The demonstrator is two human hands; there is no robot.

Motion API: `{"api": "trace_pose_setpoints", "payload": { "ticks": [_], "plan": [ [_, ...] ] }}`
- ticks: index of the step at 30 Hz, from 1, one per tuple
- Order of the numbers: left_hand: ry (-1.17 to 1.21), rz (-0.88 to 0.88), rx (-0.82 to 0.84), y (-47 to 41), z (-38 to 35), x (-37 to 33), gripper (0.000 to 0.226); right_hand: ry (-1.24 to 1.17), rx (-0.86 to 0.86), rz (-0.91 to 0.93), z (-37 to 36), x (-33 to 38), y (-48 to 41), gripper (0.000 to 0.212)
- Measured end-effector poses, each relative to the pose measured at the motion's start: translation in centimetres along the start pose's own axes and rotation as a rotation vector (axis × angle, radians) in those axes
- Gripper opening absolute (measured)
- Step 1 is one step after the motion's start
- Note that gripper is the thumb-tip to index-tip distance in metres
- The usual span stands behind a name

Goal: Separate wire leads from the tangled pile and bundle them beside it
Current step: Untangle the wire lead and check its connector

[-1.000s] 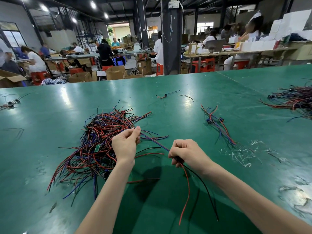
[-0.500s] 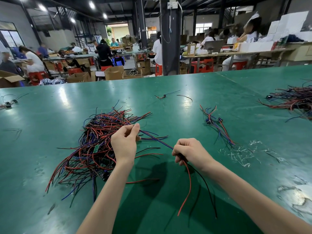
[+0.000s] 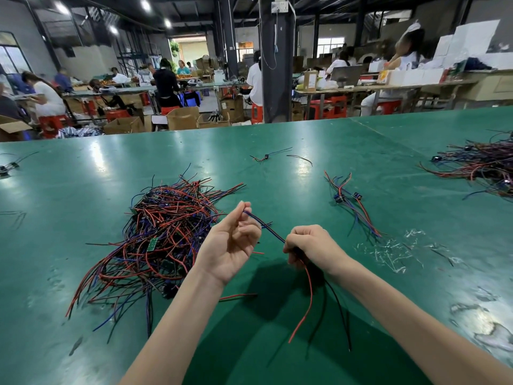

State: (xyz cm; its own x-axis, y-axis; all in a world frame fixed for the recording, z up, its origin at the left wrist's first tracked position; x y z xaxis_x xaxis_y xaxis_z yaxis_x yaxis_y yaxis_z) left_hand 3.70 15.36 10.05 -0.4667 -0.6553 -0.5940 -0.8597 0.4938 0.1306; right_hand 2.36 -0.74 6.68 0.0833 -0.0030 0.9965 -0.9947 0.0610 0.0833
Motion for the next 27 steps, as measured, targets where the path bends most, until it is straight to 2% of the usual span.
{"api": "trace_pose_setpoints", "payload": {
  "ticks": [4,7,9,11,13,16,19,22,24,25,27],
  "plan": [
    [-0.005,0.073,0.076,0.4,-0.5,0.7,0.01,-0.012,0.014,-0.009,-0.1,0.2,-0.1,0.015],
    [0.061,0.099,0.172,0.6,-0.6,0.7,0.024,-0.032,0.017,-0.004,-0.2,0.4,0.0,0.01],
    [0.085,0.099,0.168,0.6,-0.6,0.6,0.017,-0.037,0.011,-0.002,-0.1,0.5,0.0,0.011],
    [0.043,0.027,0.051,0.3,-0.5,0.1,0.011,-0.033,0.005,-0.008,0.1,0.5,0.0,0.011],
    [-0.109,-0.154,-0.169,-0.1,0.4,-0.8,0.01,-0.048,0.001,-0.023,0.2,0.6,0.2,0.011],
    [-0.473,-0.487,-0.53,-0.4,2.1,-1.9,0.012,-0.112,0.036,-0.049,0.0,0.9,0.4,0.014],
    [-0.902,-0.711,-0.765,-0.4,3.3,-2.3,0.017,-0.15,0.074,-0.04,-0.4,1.1,0.7,0.025],
    [-1.371,-0.958,-0.861,-0.1,3.6,-2.5,0.018,-0.196,0.102,0.002,-0.5,1.3,0.9,0.032],
    [-1.547,-1.088,-0.856,0.0,3.6,-2.5,0.017,-0.215,0.11,0.03,-0.4,1.5,1.0,0.035],
    [-1.542,-1.07,-0.864,-0.1,3.6,-2.5,0.017,-0.215,0.109,0.035,-0.4,1.5,0.9,0.035],
    [-1.32,-0.887,-0.859,-0.5,3.8,-2.8,0.016,-0.196,0.104,0.032,-0.3,1.4,0.9,0.032]
  ]
}}
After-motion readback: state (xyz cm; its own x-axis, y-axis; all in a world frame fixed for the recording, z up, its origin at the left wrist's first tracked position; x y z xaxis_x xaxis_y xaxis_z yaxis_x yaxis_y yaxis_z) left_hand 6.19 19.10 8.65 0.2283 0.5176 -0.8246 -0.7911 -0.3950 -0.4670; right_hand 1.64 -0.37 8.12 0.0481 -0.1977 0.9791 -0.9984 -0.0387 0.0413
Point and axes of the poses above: each hand's wrist, its own y-axis away from the middle knuckle, its own z-axis out of the back of the hand, x = y × z, the point moved 2 cm from there along -y, towards the middle knuckle, and after that the axes turned 15 degrees about -y, right-handed, at the moved point
